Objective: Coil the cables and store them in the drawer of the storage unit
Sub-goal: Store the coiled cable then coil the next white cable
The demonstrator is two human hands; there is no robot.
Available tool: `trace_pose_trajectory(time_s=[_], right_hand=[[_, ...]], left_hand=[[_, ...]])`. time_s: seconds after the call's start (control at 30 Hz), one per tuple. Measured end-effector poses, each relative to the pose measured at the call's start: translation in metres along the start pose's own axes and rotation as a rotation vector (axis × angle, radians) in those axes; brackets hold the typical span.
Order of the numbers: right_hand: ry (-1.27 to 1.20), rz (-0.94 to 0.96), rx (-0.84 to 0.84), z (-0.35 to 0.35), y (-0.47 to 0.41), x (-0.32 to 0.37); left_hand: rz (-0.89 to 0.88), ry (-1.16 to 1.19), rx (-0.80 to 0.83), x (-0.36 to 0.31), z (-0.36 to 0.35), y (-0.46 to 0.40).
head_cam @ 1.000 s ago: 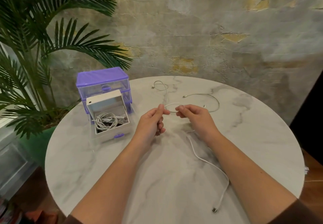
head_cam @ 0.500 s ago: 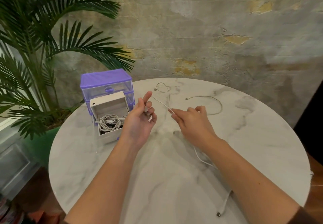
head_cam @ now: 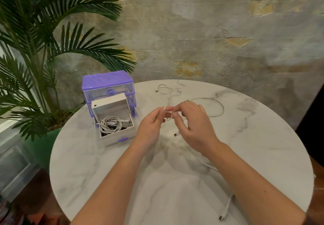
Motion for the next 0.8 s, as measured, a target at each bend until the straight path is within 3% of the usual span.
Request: trace_pose_trajectory(time_s=[0.13, 0.37, 0.5, 0.6, 0.8], right_hand=[[0.046, -0.025, -0.026, 0.001, -0.003, -0.006], [0.086, -0.067, -0.076, -0.002, -0.001, -0.022], [0.096, -0.029, -0.058, -0.008, 0.0, -0.022], [-0.057, -0.107, 0.031, -0.009, 0.0, -0.017], [-0.561, -0.512, 0.133, -0.008, 0.001, -0.009]], left_hand=[[0.034, -0.009, 0.069, 0.007, -0.002, 0.0], [0.343, 0.455, 0.124, 0.006, 0.0, -0.003], [0.393, 0.543, 0.111, 0.009, 0.001, -0.004], [0.401, 0.532, 0.086, 0.011, 0.0, -0.005], [0.337, 0.408, 0.054, 0.009, 0.004, -0.005]])
Point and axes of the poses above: each hand's wrist, its own y-axis away from the middle knuckle, its own z-axis out of the back of the hand, x = y × z, the point moved 1 cm from there along -y, towards the middle knuckle, and after that the axes turned 2 degrees about y, right-handed, at the moved point
